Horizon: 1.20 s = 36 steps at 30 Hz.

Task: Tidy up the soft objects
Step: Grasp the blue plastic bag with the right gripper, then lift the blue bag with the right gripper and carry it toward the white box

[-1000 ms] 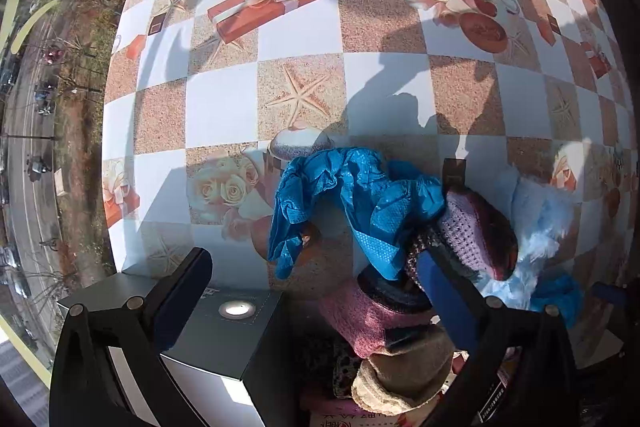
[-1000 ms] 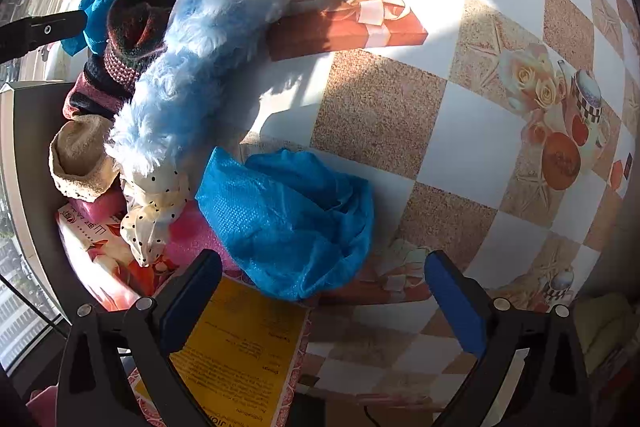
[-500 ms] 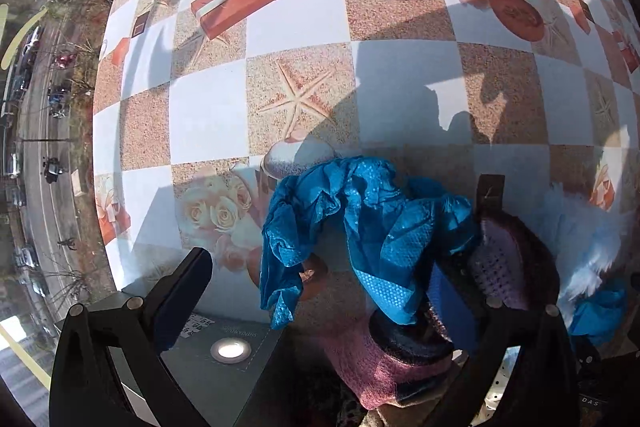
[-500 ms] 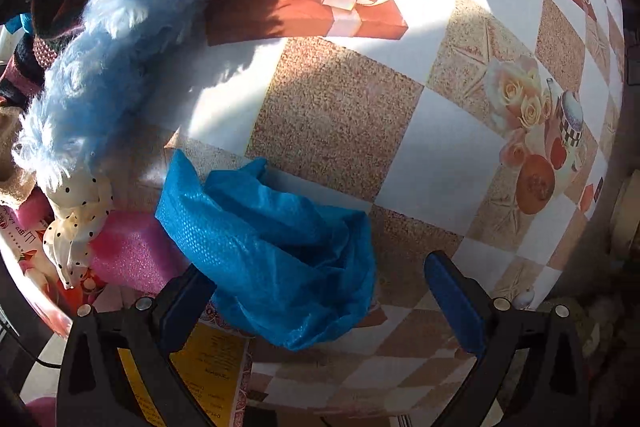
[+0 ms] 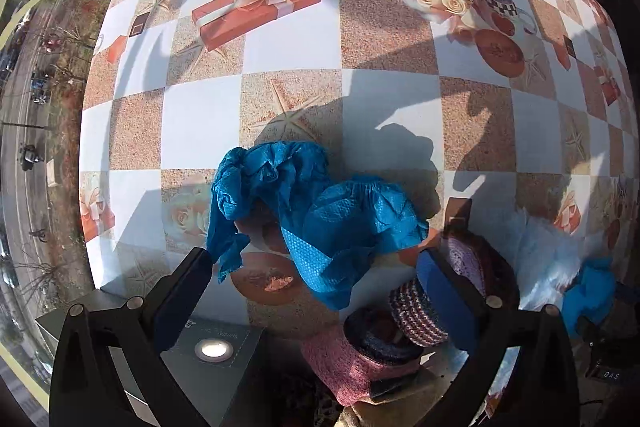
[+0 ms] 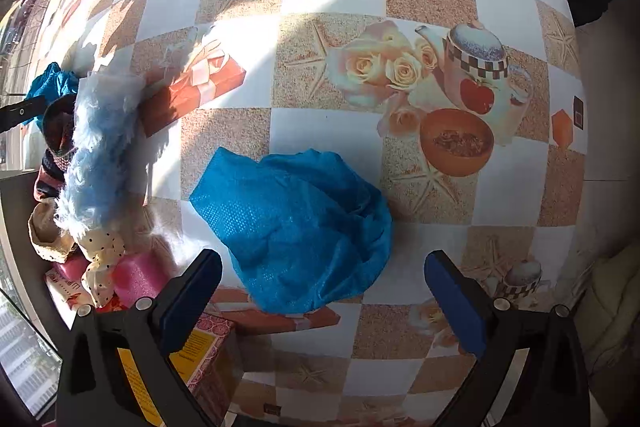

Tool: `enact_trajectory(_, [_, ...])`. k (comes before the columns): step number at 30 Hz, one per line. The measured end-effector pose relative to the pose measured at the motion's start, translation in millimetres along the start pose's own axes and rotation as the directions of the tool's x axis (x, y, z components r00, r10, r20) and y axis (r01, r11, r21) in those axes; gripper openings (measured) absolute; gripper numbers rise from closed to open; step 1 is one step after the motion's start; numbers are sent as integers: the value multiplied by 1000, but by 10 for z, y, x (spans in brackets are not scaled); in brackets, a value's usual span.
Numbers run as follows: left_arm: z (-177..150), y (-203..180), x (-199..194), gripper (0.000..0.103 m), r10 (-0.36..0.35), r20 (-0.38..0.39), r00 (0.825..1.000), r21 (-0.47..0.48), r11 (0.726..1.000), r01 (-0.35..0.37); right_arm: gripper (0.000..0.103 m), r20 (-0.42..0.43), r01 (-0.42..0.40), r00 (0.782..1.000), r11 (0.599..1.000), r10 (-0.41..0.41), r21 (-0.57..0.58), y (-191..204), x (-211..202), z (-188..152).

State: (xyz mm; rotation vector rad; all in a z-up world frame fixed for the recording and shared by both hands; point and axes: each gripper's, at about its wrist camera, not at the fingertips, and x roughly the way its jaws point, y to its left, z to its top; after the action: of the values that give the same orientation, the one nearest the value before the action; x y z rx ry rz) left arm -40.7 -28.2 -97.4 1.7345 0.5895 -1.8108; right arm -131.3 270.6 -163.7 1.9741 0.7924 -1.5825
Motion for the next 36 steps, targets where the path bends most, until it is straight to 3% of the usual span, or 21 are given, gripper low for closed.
enact_trajectory(5, [46,-165,309,103,9,-14,1000,4,1000,-9,102,-10,70,997,997,-70,-29,342,226,191])
enact_trajectory(7, [36,-264,655,103,52,-92,994,6,999,-51,102,-11,31,999,999,-31,-11,400,304,218])
enact_trajectory(11, [109,-177,969,103,5,-97,995,-24,1000,-7,103,-2,23,1000,1000,-23,16,390,325,293])
enact_trajectory(17, [18,-137,1037,103,-59,-28,998,-64,996,58,103,-12,12,1000,998,-11,67,165,334,276])
enact_trajectory(26, [7,-275,1109,101,-162,-65,985,-95,983,156,103,3,12,1000,994,-13,106,-56,338,396])
enact_trajectory(27, [-9,-432,989,96,-208,-61,976,-96,975,202,103,5,16,1000,995,-17,100,-64,315,396])
enact_trajectory(29, [-4,-466,932,80,-204,-33,978,-65,977,201,90,23,19,1000,997,-21,77,-45,241,387])
enact_trajectory(30, [-9,-588,790,57,-220,-16,975,-36,975,219,84,37,23,999,998,-25,60,-18,194,382])
enact_trajectory(31, [-29,-614,751,26,-205,-9,979,-2,979,205,67,49,26,998,999,-28,46,-7,155,380])
enact_trajectory(32, [-22,-647,727,21,-190,-20,982,26,981,191,44,57,27,998,999,-29,32,-1,122,381])
enact_trajectory(33, [-26,-651,689,20,-189,-14,982,30,981,189,36,55,17,998,999,-18,30,-14,110,385])
enact_trajectory(36, [-105,-654,507,19,-160,43,986,36,987,159,36,76,-53,996,997,49,62,-143,26,346])
